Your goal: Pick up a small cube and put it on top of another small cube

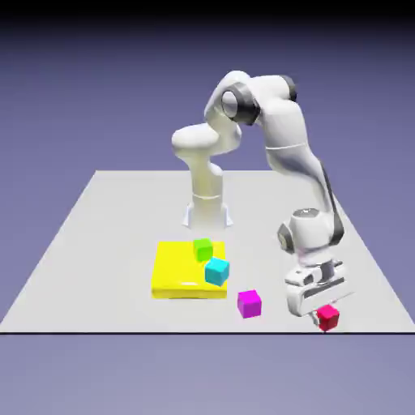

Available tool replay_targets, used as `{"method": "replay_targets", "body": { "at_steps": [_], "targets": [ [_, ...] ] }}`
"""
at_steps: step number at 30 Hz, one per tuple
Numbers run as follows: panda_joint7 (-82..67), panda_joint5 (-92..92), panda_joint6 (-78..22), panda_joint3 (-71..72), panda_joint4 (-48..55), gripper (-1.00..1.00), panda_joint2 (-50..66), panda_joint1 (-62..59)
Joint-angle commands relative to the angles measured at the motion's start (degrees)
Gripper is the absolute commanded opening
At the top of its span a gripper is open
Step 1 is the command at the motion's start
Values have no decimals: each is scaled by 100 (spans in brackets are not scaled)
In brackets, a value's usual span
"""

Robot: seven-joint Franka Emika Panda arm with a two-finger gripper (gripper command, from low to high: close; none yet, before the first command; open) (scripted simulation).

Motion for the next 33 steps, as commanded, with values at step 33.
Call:
{"method": "replay_targets", "body": {
  "at_steps": [33],
  "targets": [
    [-7222,3647,-2013,2308,-1767,-100,-2552,-4123]
  ]
}}
